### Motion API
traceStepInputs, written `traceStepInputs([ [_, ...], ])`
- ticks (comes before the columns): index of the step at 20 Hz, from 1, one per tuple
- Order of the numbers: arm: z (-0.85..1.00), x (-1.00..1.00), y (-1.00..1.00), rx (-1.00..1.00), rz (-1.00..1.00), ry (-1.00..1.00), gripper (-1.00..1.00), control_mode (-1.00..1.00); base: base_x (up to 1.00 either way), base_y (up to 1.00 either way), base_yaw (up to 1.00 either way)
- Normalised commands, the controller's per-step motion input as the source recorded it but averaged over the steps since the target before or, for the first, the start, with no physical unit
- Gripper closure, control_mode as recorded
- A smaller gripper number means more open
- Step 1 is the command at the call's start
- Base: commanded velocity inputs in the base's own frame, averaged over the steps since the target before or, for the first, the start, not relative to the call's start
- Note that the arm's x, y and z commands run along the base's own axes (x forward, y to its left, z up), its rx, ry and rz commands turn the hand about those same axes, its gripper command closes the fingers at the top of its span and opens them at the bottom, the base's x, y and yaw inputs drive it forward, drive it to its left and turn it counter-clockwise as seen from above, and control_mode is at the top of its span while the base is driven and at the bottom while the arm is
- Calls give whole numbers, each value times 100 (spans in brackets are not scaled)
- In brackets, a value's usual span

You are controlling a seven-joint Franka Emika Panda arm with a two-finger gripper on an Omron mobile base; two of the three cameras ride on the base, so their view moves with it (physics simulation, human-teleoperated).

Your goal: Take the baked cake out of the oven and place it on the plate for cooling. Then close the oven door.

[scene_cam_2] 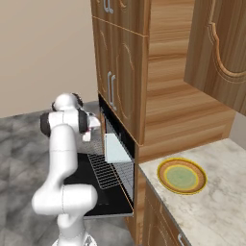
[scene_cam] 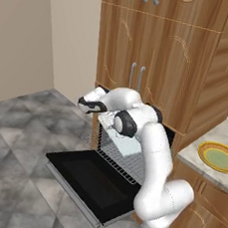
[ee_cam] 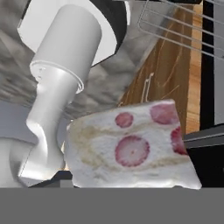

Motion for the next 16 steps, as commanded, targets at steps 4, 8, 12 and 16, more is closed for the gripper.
traceStepInputs([
  [4, 42, -100, -16, 0, 1, -39, 100, -100, 0, 0, 0],
  [8, 54, -100, -28, 0, 1, -38, 100, -100, 0, 0, 0],
  [12, 80, -100, -43, 0, 1, -29, 100, -100, 0, 0, 0],
  [16, 85, -91, -54, 0, 1, -20, 100, -100, 0, 0, 0],
])
